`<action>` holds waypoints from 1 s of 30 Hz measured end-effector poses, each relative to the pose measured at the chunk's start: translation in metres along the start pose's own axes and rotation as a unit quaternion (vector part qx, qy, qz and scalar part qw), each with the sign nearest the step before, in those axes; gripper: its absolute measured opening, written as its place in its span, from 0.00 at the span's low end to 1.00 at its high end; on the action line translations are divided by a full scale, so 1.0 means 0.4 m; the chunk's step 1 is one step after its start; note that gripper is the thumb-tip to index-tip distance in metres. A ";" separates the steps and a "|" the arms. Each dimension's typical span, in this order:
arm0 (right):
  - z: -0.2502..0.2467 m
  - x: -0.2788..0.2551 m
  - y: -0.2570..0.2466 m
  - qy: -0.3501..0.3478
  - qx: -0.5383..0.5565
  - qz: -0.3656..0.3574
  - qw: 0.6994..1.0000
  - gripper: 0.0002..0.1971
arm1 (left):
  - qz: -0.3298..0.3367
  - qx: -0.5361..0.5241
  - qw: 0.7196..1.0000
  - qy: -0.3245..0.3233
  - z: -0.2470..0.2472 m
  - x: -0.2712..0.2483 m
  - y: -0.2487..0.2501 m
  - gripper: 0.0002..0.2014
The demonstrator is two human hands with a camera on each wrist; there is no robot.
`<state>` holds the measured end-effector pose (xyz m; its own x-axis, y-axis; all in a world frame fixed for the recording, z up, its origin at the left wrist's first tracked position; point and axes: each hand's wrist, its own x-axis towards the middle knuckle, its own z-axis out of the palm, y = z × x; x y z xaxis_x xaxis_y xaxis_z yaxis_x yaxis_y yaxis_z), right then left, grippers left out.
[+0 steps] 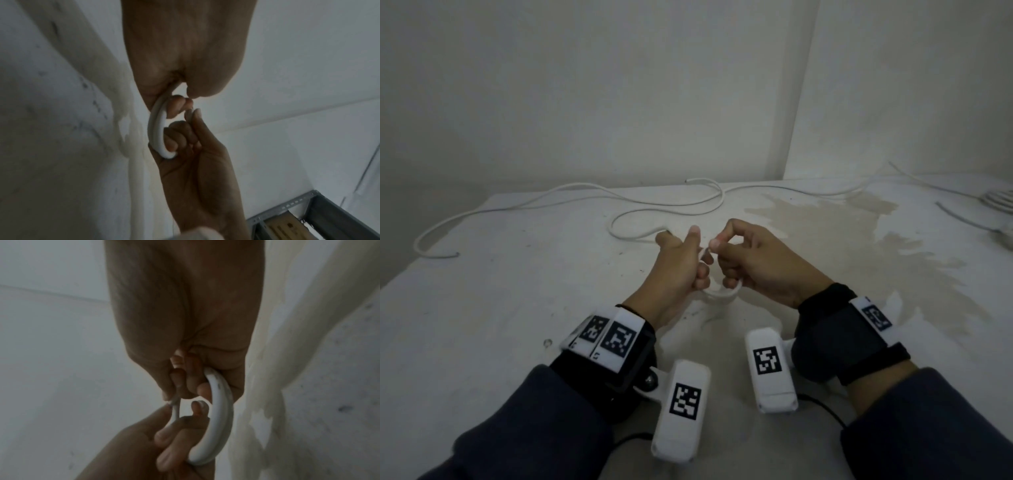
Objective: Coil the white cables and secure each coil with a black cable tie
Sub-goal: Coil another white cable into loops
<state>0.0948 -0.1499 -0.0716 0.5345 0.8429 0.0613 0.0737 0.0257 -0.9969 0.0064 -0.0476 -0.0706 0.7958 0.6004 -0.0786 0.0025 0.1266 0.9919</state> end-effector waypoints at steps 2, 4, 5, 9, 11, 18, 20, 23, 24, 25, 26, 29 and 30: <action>-0.001 -0.003 0.000 -0.001 -0.005 -0.003 1.000 0.08 | 0.032 0.071 0.997 0.002 0.005 -0.002 -0.002 0.16; -0.005 -0.006 -0.003 0.006 0.015 -0.003 1.000 0.09 | 0.085 0.133 0.987 -0.019 0.007 -0.011 -0.001 0.13; -0.008 -0.009 -0.005 0.006 0.029 -0.001 1.000 0.10 | 0.109 0.162 0.980 -0.039 0.006 -0.015 0.001 0.13; -0.018 -0.021 -0.015 -0.012 0.075 0.008 0.997 0.10 | 0.164 0.282 0.938 -0.114 0.003 -0.026 0.012 0.17; -0.018 -0.019 -0.013 -0.020 0.093 0.020 0.995 0.11 | 0.128 0.211 0.959 -0.142 -0.003 -0.021 0.014 0.17; -0.017 -0.008 -0.011 -0.024 0.150 0.058 0.987 0.09 | 0.018 -0.100 0.987 -0.122 -0.029 0.007 0.008 0.15; -0.017 -0.010 -0.010 -0.022 0.122 0.064 0.990 0.06 | 0.008 -0.155 0.982 -0.107 -0.026 0.009 0.006 0.13; -0.013 -0.006 -0.011 0.005 0.160 0.051 0.986 0.05 | -0.014 -0.207 0.973 -0.104 -0.021 0.014 0.003 0.11; -0.012 -0.004 -0.012 0.022 0.179 0.044 0.983 0.06 | -0.016 -0.209 0.972 -0.104 -0.020 0.013 0.002 0.10; -0.012 -0.001 -0.012 0.039 0.189 0.038 0.980 0.07 | -0.014 -0.209 0.972 -0.103 -0.019 0.011 0.002 0.09; -0.012 0.002 -0.013 0.053 0.191 0.033 0.980 0.07 | -0.005 -0.204 0.974 -0.098 -0.019 0.007 0.002 0.08; -0.015 0.004 -0.017 0.075 0.146 0.011 0.986 0.08 | 0.020 -0.183 0.980 -0.070 -0.024 0.004 -0.002 0.10; -0.014 0.003 -0.018 0.078 0.120 -0.002 0.990 0.08 | 0.025 -0.171 0.983 -0.065 -0.026 0.005 -0.002 0.10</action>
<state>0.0996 -0.1520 -0.0638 0.6588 0.7505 0.0525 -0.1167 0.1708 -0.9784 0.0018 -0.0383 -0.0724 0.8605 0.5094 0.0051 -0.2248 0.3705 0.9012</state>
